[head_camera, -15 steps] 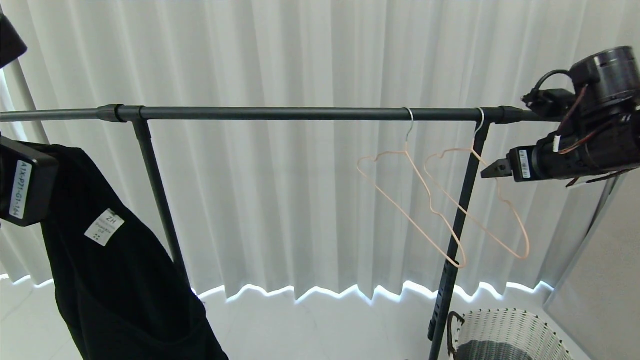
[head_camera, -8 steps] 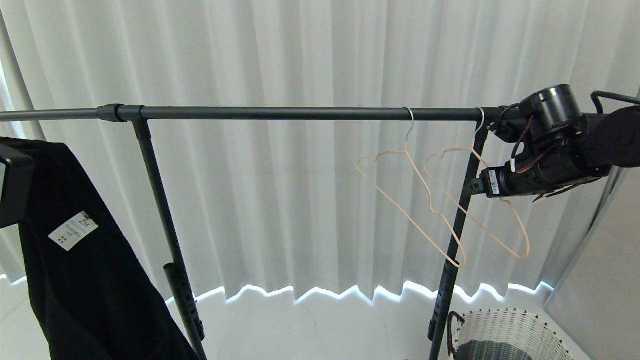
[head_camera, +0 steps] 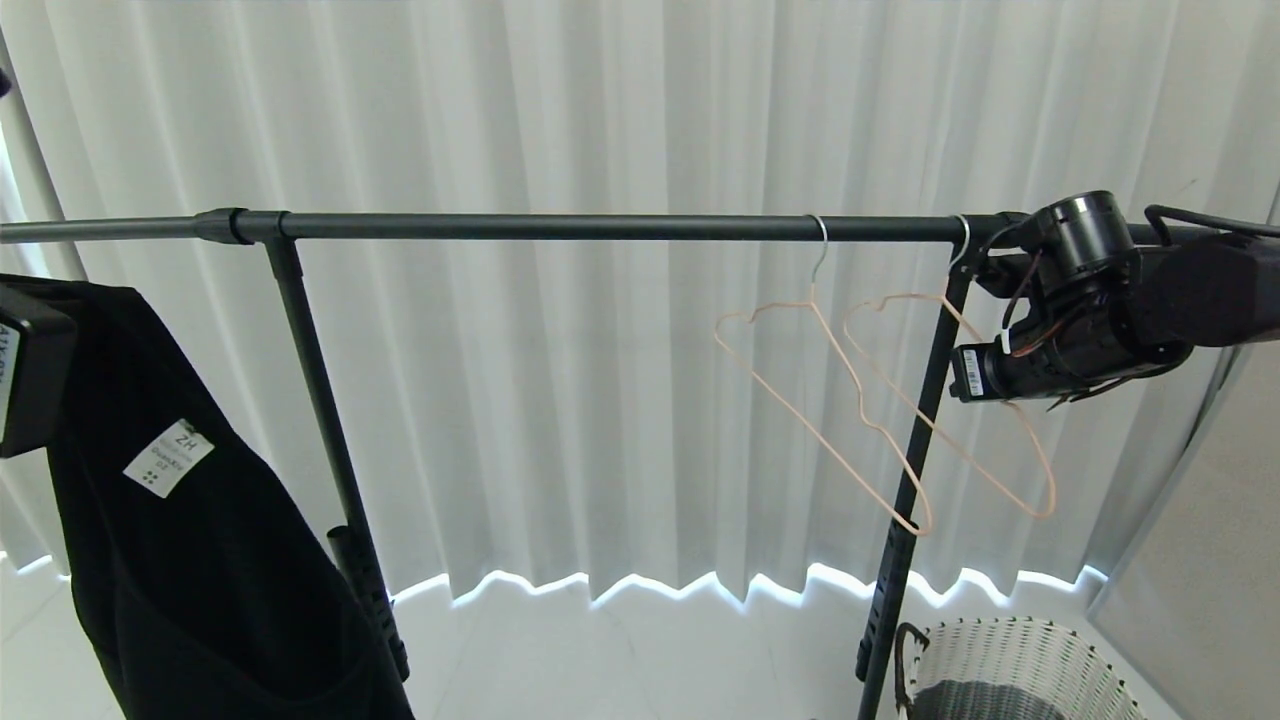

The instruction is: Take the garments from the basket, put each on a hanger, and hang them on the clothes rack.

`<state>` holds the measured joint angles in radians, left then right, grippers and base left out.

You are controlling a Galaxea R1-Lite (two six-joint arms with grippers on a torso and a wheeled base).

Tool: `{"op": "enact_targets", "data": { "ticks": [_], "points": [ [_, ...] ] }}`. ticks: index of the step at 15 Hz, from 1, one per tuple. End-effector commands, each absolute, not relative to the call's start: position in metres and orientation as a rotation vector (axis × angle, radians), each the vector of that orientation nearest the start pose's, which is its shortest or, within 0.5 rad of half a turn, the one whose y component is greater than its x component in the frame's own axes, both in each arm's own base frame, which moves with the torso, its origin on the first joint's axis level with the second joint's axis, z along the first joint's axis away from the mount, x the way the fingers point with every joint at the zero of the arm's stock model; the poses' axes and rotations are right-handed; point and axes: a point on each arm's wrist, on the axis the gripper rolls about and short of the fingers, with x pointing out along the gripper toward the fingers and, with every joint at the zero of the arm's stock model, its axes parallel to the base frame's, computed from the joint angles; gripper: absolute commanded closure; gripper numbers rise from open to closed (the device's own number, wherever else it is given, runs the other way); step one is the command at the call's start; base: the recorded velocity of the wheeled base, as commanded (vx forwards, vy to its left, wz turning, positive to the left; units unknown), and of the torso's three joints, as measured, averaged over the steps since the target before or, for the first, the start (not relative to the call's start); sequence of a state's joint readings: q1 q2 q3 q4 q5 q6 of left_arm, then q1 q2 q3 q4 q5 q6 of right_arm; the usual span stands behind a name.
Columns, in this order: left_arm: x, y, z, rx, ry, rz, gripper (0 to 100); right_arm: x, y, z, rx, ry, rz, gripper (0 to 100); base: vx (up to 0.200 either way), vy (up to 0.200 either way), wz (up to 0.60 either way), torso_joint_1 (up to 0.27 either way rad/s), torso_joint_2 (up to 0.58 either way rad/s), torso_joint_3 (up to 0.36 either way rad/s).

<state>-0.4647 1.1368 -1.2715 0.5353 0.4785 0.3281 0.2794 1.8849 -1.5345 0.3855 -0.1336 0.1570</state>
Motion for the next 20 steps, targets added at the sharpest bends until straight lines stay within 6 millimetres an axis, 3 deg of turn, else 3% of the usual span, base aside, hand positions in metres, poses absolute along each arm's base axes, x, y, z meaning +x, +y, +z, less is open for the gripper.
{"op": "enact_targets", "data": {
  "ticks": [1, 9, 14, 18, 20],
  "points": [
    [0.121, -0.049, 0.331, 0.509, 0.361, -0.047, 100, 0.344, 0.097, 0.233, 0.002, 0.712, 0.088, 100, 0.0, 0.0, 0.0, 0.0, 0.0, 0.0],
    [0.121, -0.049, 0.331, 0.508, 0.36, -0.049, 100, 0.323, 0.1, 0.263, 0.031, 0.625, 0.116, 100, 0.0, 0.0, 0.0, 0.0, 0.0, 0.0],
    [0.119, -0.049, 0.331, 0.506, 0.355, -0.054, 100, 0.315, 0.107, 0.283, 0.096, 0.454, 0.149, 100, 0.0, 0.0, 0.0, 0.0, 0.0, 0.0],
    [0.117, -0.049, 0.332, 0.505, 0.35, -0.059, 100, 0.282, 0.1, 0.293, 0.094, 0.435, 0.165, 100, 0.0, 0.0, 0.0, 0.0, 0.0, 0.0],
    [0.117, -0.049, 0.332, 0.506, 0.351, -0.059, 100, 0.25, 0.089, 0.294, 0.089, 0.433, 0.168, 100, 0.0, 0.0, 0.0, 0.0, 0.0, 0.0]
  ]
}}
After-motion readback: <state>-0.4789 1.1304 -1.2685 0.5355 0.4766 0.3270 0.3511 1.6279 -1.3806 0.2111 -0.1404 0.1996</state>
